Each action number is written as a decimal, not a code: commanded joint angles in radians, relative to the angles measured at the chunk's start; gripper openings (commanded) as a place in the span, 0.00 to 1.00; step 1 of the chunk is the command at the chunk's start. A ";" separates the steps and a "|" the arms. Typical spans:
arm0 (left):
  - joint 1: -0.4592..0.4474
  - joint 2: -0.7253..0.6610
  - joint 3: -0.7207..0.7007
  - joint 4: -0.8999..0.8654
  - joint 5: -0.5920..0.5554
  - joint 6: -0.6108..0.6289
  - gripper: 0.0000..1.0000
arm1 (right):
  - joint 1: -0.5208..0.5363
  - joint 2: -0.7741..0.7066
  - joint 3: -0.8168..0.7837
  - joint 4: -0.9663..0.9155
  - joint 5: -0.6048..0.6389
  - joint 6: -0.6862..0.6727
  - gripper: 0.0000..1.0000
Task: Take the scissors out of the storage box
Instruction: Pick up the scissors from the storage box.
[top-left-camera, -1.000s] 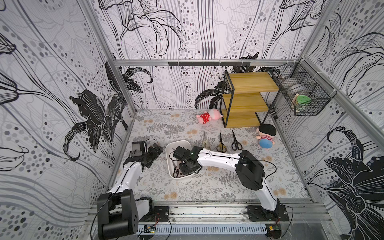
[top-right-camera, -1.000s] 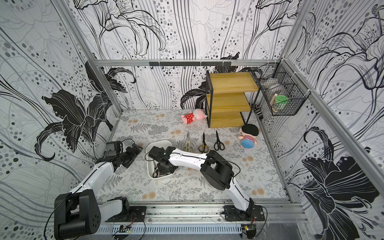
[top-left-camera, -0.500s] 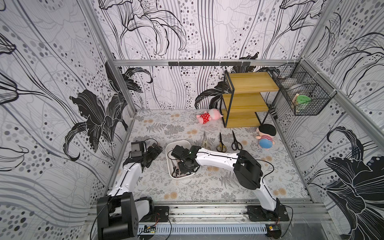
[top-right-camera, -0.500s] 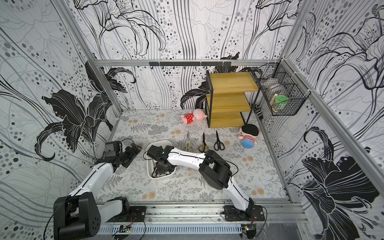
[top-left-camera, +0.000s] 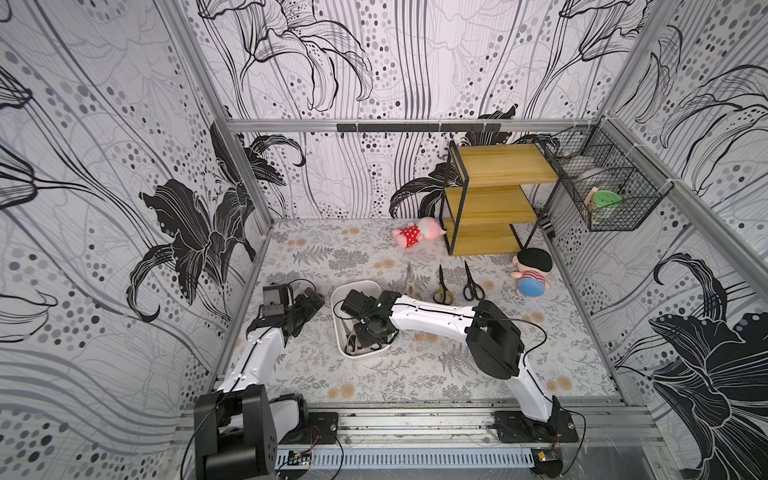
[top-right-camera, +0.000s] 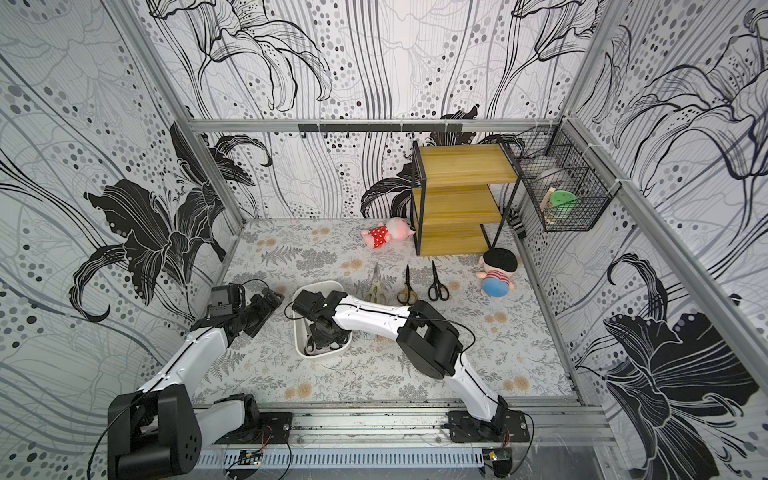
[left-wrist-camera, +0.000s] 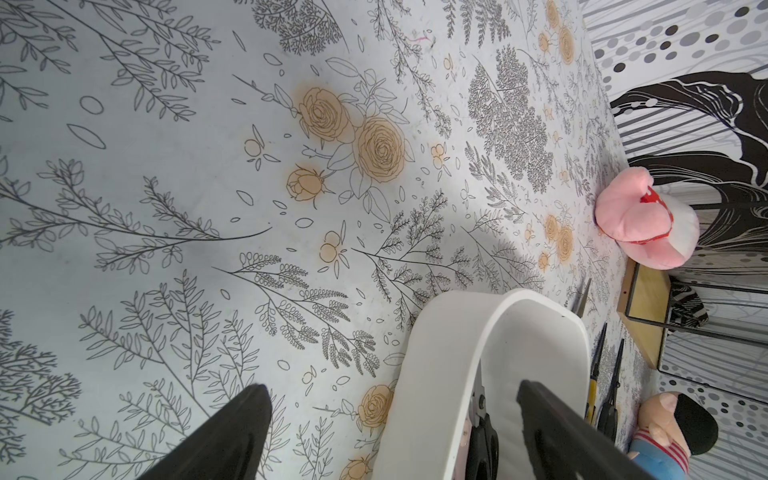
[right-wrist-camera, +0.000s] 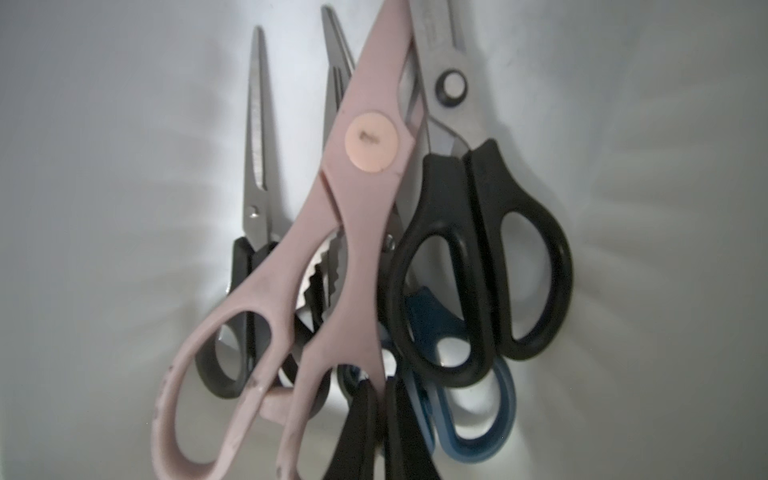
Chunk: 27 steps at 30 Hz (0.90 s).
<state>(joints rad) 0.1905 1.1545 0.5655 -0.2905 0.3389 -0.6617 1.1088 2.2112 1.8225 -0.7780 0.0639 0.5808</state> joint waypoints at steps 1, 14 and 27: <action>-0.002 0.008 -0.018 0.074 -0.001 -0.013 0.97 | -0.005 -0.031 0.068 -0.036 -0.002 -0.048 0.00; -0.001 -0.019 -0.003 0.044 -0.047 0.004 0.97 | -0.031 -0.053 0.071 -0.009 -0.085 -0.105 0.00; -0.002 -0.012 -0.003 0.041 -0.054 0.002 0.97 | -0.032 -0.133 -0.013 0.006 -0.165 -0.167 0.00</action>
<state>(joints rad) 0.1905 1.1515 0.5556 -0.2684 0.3050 -0.6685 1.0813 2.1483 1.8488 -0.7700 -0.0853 0.4431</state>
